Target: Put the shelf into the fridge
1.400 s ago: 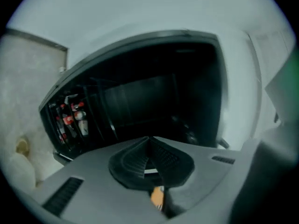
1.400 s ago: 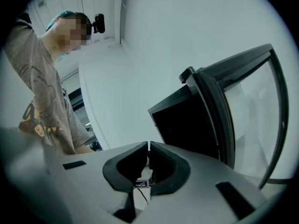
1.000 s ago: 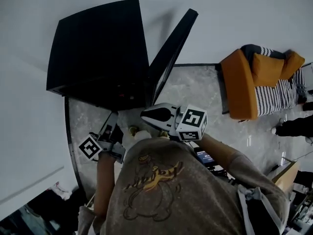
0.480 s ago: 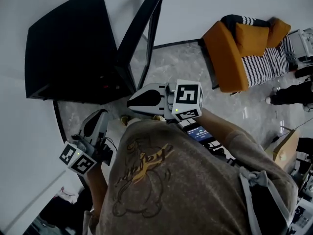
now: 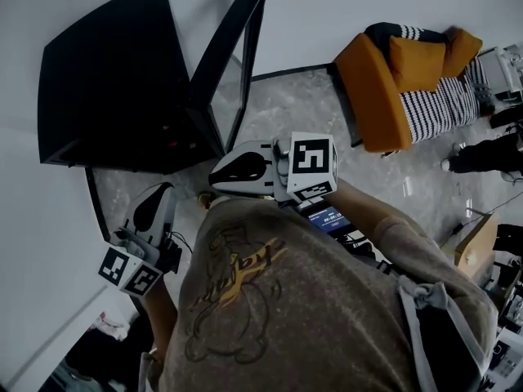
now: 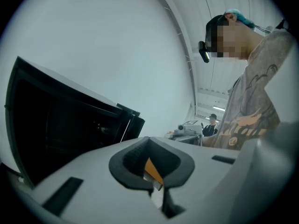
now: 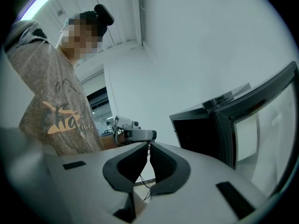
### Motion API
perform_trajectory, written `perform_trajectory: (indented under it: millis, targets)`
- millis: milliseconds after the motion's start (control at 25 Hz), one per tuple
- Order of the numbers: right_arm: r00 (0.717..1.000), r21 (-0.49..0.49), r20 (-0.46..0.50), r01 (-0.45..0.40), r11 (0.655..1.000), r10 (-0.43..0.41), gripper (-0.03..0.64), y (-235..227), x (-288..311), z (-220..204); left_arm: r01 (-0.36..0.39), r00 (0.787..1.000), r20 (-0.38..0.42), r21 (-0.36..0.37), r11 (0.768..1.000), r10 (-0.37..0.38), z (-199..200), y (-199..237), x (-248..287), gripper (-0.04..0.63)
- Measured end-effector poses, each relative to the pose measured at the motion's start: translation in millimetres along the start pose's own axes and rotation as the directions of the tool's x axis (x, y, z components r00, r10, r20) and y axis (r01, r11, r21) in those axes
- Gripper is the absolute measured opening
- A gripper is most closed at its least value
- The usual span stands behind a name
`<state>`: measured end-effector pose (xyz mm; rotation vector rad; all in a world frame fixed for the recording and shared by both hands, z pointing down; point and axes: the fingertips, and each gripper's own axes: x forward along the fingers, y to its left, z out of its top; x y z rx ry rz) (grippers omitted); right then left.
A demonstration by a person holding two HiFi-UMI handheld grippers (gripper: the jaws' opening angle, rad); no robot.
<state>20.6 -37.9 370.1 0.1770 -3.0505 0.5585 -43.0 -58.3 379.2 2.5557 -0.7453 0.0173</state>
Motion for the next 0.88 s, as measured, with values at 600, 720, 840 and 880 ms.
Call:
perform_trajectory:
  millis: [600, 720, 840, 880]
  targets:
    - [0.999, 0.078, 0.04, -0.023, 0.997, 0.02, 0.029, 0.7, -2.4, -2.2, -0.079, 0.997, -0.024, -0.014, 0.997, 0.079, -18.0, 14.1, -8.7, 0.005]
    - [0.999, 0.075, 0.036, -0.021, 0.997, 0.018, 0.029, 0.5, -2.4, -3.3, -0.08, 0.996, -0.037, -0.013, 0.997, 0.079, -22.3, 13.9, -8.6, 0.005]
    - [0.999, 0.071, 0.027, -0.022, 0.997, 0.02, 0.029, 1.0, -1.8, -6.2, -0.09, 0.994, -0.058, -0.002, 0.996, 0.09, -28.8, 15.3, -8.9, 0.005]
    - [1.0, 0.07, 0.023, -0.022, 0.997, 0.02, 0.029, 1.3, -1.6, -7.2, -0.095, 0.993, -0.066, 0.002, 0.996, 0.095, -31.1, 16.0, -9.1, 0.005]
